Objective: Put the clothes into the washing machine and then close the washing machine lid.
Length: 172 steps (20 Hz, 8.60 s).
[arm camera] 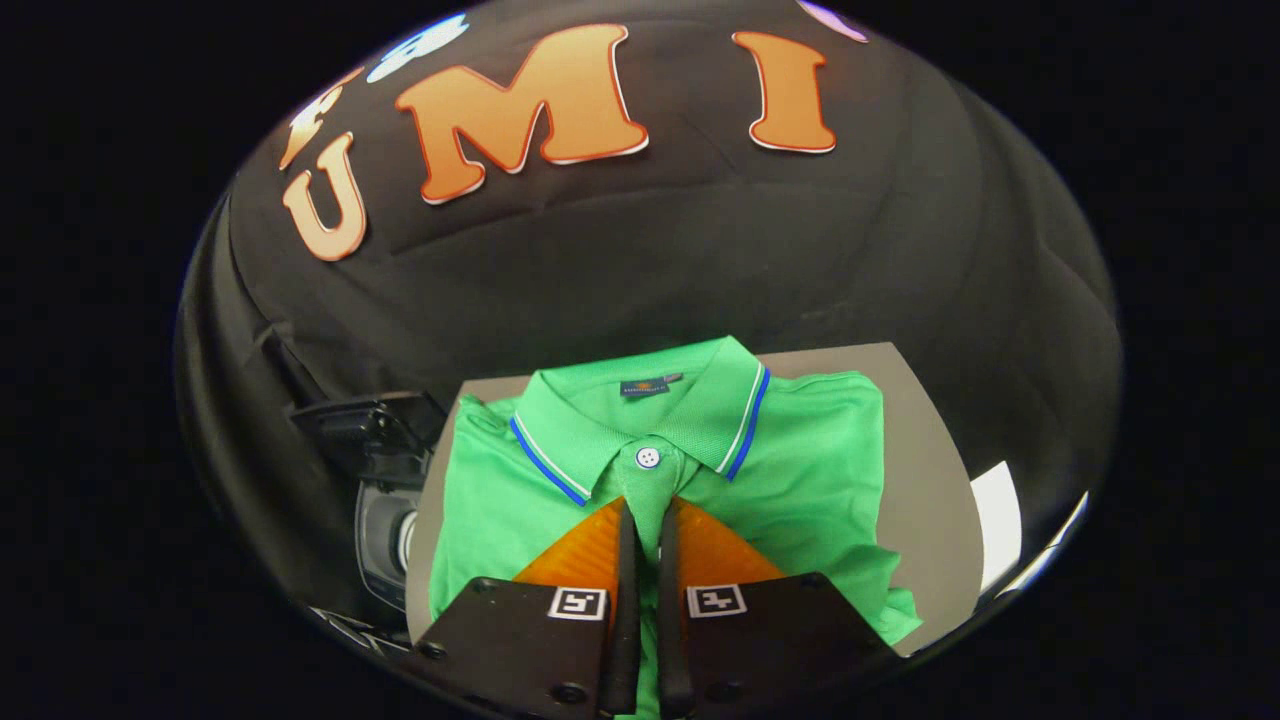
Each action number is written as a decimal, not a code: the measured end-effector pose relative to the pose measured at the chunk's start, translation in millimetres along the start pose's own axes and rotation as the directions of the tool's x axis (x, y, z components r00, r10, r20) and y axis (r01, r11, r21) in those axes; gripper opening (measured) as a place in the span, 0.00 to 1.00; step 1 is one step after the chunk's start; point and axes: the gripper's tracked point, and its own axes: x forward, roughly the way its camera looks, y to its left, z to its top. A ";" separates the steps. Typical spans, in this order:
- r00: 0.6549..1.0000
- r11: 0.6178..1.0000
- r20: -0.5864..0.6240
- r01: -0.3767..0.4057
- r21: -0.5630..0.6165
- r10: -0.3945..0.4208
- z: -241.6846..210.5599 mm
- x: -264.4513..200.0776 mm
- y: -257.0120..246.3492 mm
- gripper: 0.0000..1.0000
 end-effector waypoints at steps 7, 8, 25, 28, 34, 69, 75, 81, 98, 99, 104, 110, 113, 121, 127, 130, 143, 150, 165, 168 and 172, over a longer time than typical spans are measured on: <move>0.978 0.995 0.194 -0.088 0.045 0.077 33.6 -26.5 6.5 0.16; 0.972 0.994 0.220 -0.093 0.049 0.080 38.5 -37.6 9.5 0.16; 0.896 0.979 0.399 -0.203 -0.022 0.195 15.5 -184.1 260.3 0.15; 0.892 0.970 0.383 -0.236 -0.055 0.239 -7.7 -179.2 314.0 0.16; 0.892 0.947 0.323 -0.318 -0.048 0.316 -37.3 -128.6 383.1 0.16; 0.943 0.979 -0.270 -0.170 0.115 0.196 -276.3 227.4 367.3 0.16; 0.930 0.985 -0.329 -0.134 0.106 0.162 -288.1 246.9 360.1 0.16; 0.921 0.991 -0.368 -0.105 0.079 0.127 -299.0 256.9 356.1 0.16; 0.905 0.998 -0.422 -0.042 0.051 0.059 -318.8 270.5 338.6 0.20; 0.900 0.997 -0.430 -0.047 0.059 0.068 -321.5 269.1 340.5 0.23; 0.900 0.997 -0.431 -0.044 0.063 0.067 -321.4 265.8 339.1 0.52; 0.913 0.997 -0.400 -0.057 0.058 0.075 -316.6 252.7 339.8 0.98; 0.921 0.998 -0.384 -0.057 0.018 0.059 -312.6 243.3 338.2 0.99; 0.965 0.997 -0.258 -0.066 -0.027 0.056 -256.9 182.9 335.2 0.99; 0.991 0.995 -0.113 -0.078 -0.055 0.072 -171.1 126.6 344.6 0.99; 0.995 0.993 -0.024 -0.095 -0.070 0.094 -117.0 100.8 355.8 0.99; 0.981 0.984 0.151 -0.103 -0.143 0.125 14.9 91.1 375.9 0.98; 0.979 0.984 0.157 -0.111 -0.143 0.133 41.6 122.2 377.7 0.98; 0.971 0.985 0.214 -0.075 -0.158 0.108 8.5 120.1 374.8 0.99; 0.969 0.984 0.222 -0.073 -0.163 0.109 -5.2 109.4 372.2 0.99; 0.963 0.983 0.245 -0.070 -0.169 0.111 -20.6 96.0 370.1 0.99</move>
